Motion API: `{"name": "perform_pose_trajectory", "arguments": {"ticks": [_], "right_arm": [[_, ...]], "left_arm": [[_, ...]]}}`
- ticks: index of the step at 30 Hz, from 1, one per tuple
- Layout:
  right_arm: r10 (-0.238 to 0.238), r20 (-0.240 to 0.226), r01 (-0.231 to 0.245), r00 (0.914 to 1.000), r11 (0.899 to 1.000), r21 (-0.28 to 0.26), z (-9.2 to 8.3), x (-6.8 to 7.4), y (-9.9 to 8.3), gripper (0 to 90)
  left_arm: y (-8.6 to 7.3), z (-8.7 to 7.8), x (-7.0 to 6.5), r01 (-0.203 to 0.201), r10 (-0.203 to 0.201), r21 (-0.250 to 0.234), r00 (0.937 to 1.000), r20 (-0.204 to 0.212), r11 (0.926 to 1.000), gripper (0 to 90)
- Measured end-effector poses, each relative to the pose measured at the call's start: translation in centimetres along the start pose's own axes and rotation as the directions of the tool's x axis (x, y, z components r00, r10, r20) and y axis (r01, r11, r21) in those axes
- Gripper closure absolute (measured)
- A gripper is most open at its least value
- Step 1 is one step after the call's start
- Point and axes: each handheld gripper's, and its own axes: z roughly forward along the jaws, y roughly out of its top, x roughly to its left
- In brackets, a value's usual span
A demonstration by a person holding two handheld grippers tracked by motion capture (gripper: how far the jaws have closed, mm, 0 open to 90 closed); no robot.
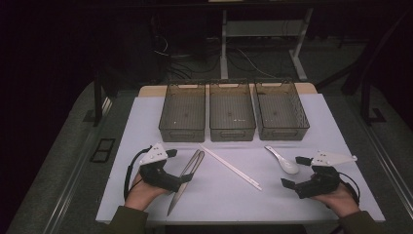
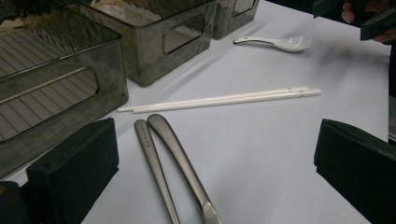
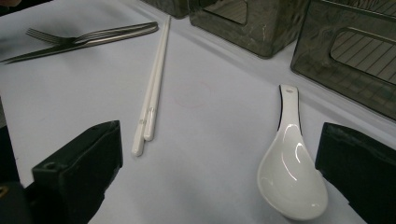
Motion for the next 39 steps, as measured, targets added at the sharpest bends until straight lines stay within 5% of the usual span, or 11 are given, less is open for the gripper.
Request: {"name": "perform_pose_trajectory", "arguments": {"ticks": [39], "right_arm": [[-0.006, -0.025, 0.008, 0.9997, 0.998, 0.058, 1.5, 0.3, 3.4, 0.9]], "left_arm": [[0.1, 0.6, -0.8, -0.032, 0.031, 0.017, 0.9994, 0.012, 0.9993, 0.0]]}}
